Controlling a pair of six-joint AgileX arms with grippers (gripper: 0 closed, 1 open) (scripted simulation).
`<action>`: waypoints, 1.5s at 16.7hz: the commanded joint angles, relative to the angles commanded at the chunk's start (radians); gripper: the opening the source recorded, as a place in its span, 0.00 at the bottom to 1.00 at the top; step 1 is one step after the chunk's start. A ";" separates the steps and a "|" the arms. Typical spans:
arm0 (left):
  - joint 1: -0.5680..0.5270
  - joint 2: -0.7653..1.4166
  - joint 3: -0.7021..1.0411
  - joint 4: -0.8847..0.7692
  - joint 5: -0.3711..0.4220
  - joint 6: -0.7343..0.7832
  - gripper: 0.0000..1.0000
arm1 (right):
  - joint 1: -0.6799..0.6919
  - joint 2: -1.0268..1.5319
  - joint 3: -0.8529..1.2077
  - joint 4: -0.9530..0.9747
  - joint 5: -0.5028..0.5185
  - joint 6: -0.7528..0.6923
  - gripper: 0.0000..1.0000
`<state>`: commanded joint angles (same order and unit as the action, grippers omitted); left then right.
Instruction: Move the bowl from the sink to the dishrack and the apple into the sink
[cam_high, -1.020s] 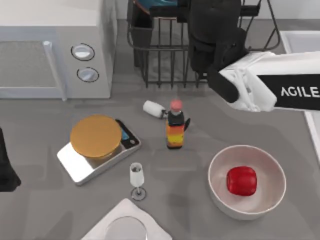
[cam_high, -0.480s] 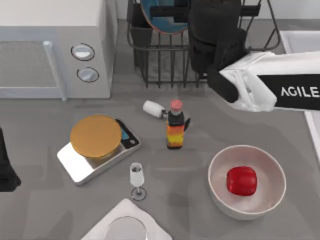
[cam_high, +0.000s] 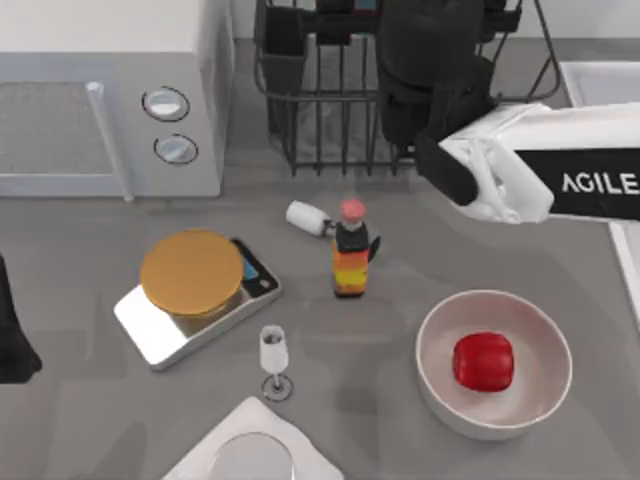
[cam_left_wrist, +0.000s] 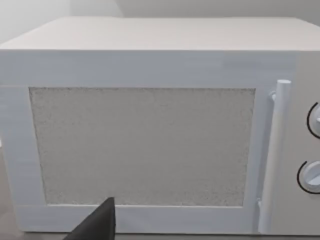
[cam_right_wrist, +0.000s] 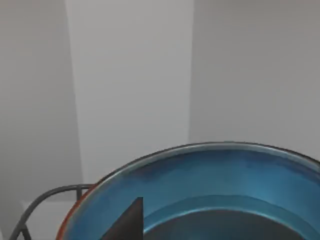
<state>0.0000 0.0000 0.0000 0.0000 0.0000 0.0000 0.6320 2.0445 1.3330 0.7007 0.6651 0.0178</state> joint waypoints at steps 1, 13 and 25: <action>0.000 0.000 0.000 0.000 0.000 0.000 1.00 | 0.000 0.000 0.000 0.000 0.000 0.000 1.00; 0.000 0.000 0.000 0.000 0.000 0.000 1.00 | -0.050 -0.120 -0.120 -0.027 -0.085 0.005 1.00; 0.000 0.000 0.000 0.000 0.000 0.000 1.00 | -0.356 -1.089 -0.877 -0.312 -0.535 0.011 1.00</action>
<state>0.0000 0.0000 0.0000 0.0000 0.0000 0.0000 0.2759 0.9553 0.4565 0.3891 0.1306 0.0289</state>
